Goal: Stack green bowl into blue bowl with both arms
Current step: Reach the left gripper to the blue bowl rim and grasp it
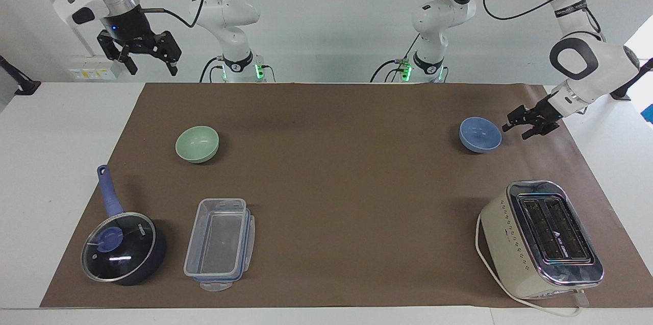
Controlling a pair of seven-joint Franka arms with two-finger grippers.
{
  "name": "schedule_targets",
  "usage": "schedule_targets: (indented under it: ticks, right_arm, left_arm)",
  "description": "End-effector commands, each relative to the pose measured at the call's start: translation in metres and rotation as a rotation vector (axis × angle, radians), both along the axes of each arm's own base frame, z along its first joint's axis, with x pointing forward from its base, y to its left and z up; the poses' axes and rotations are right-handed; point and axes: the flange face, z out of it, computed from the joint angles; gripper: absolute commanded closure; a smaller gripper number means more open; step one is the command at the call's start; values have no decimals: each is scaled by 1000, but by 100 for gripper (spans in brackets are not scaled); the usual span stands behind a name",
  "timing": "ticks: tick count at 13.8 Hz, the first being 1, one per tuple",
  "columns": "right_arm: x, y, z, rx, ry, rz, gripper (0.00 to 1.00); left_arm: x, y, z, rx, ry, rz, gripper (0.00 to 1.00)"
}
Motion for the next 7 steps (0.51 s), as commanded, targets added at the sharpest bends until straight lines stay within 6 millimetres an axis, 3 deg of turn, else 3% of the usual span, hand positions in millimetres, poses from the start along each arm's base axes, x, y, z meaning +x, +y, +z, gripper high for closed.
schedule_targets:
  ticks: [1, 7]
  right_arm:
    - [-8, -4, -1, -13, 2, -11, 0]
    - [-10, -9, -2, -12, -1, -12, 0]
  left_arm:
    - [-3, -6, -14, -17, -7, -7, 23]
    - [-10, -12, -30, -11, -1, 32, 24]
